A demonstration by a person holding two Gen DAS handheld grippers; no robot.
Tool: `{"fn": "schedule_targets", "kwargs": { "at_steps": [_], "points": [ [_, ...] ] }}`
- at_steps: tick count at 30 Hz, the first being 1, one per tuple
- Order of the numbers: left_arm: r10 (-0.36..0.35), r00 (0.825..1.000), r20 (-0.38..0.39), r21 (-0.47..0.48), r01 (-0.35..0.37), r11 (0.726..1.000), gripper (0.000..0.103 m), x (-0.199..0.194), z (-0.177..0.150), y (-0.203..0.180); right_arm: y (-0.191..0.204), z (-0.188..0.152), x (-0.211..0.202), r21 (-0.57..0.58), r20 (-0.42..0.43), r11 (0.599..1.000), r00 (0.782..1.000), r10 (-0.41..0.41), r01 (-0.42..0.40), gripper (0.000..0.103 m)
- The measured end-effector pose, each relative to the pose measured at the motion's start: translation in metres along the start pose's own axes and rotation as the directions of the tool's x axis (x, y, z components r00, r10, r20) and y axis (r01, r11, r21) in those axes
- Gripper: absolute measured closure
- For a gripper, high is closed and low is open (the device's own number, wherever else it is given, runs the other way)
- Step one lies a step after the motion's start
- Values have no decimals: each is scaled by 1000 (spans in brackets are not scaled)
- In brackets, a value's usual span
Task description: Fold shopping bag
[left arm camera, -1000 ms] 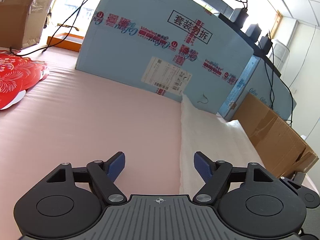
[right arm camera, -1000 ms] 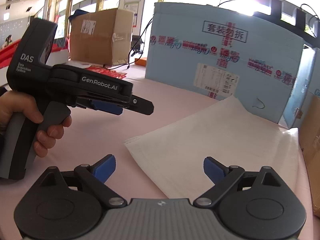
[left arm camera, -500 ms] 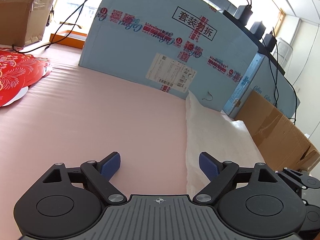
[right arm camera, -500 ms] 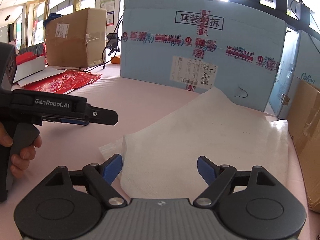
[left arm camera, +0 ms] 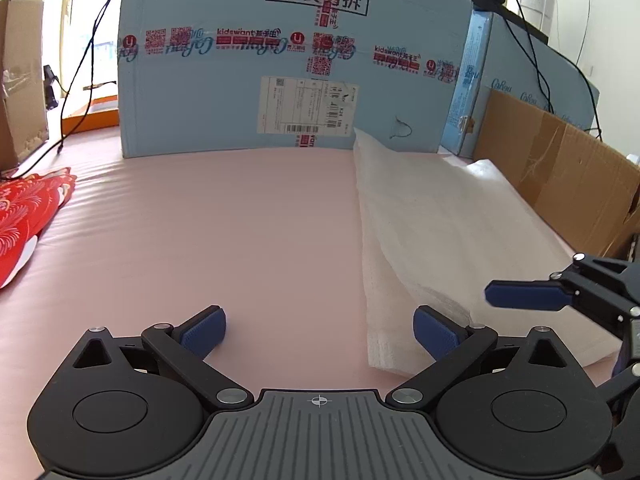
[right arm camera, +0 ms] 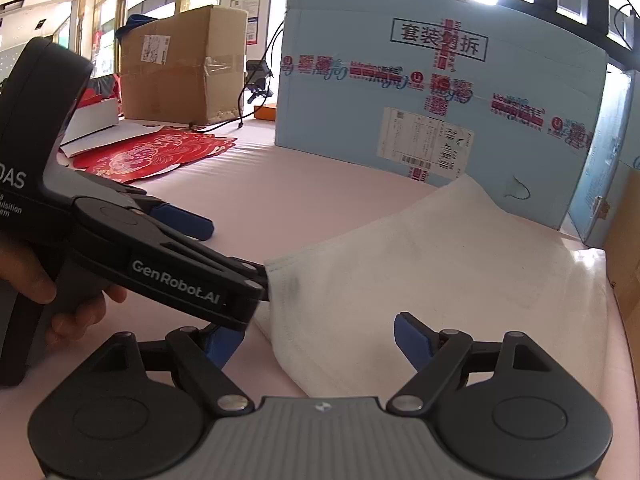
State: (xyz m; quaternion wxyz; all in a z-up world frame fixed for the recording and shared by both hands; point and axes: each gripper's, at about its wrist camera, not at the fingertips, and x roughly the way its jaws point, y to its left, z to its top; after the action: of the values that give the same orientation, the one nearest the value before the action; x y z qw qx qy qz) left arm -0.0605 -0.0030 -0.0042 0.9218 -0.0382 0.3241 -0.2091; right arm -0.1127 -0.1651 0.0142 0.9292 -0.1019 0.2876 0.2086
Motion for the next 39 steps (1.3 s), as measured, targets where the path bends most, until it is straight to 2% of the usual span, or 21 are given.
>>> {"fn": "schedule_targets", "kwargs": {
  "at_steps": [2,4,5,6,7,12,14,16,18,19,20,21,22,24,29,34,36,39],
  "points": [
    [-53,999,2,-30,53,998,2,0,1,5,0,4,2,11,10,1000,1000,0,0,37],
    [-63,998,3,-40,63,997,2,0,2,6,-3,7,4,44,24,999,1000,4,-5,54],
    [-73,997,6,-51,73,996,2,0,3,7,-6,7,4,62,21,998,1000,10,-11,68],
    [-82,997,9,-63,83,995,2,-1,3,7,-12,6,5,100,13,995,1000,28,-29,89],
    [-87,996,10,-68,88,994,2,-1,2,7,-19,3,5,151,10,988,999,38,-39,95],
    [-101,995,0,-46,101,994,3,0,-1,-8,-48,-8,-16,312,73,950,997,-39,14,99],
    [-90,996,-9,-1,90,996,4,2,-3,-21,-56,-13,-23,349,83,936,994,-68,35,99],
    [-79,997,-17,54,80,995,10,4,-5,-34,-66,-19,-31,397,90,917,992,-85,42,99],
    [-80,997,-25,103,82,991,32,5,-6,-46,-73,-23,-37,432,102,901,991,-88,35,99],
    [-82,996,-29,123,85,989,39,6,-5,-51,-78,-27,-42,452,113,891,989,-93,32,99],
    [-84,996,-32,143,88,986,54,7,-5,-56,-81,-29,-46,463,120,886,988,-101,34,99],
    [-85,996,-33,151,89,984,67,9,-4,-59,-84,-30,-48,471,126,882,987,-104,33,99],
    [-86,996,-31,152,90,984,74,11,-3,-60,-88,-31,-50,479,131,877,986,-105,30,99],
    [-92,995,-30,145,96,985,98,15,1,-61,-93,-34,-53,499,141,866,985,-104,20,99],
    [-52,999,17,86,50,995,103,12,10,-41,-102,-38,-64,523,187,852,975,-119,4,99],
    [71,995,71,-15,-70,997,103,-19,3,6,-105,-38,-77,532,221,846,964,-144,4,99],
    [173,980,98,-79,-166,983,103,-42,-11,26,-105,-39,-79,538,233,843,963,-139,-9,98],
    [331,934,137,-197,-302,933,103,-81,-33,51,-101,-40,-80,540,253,841,960,-119,-38,99]
  ]
}}
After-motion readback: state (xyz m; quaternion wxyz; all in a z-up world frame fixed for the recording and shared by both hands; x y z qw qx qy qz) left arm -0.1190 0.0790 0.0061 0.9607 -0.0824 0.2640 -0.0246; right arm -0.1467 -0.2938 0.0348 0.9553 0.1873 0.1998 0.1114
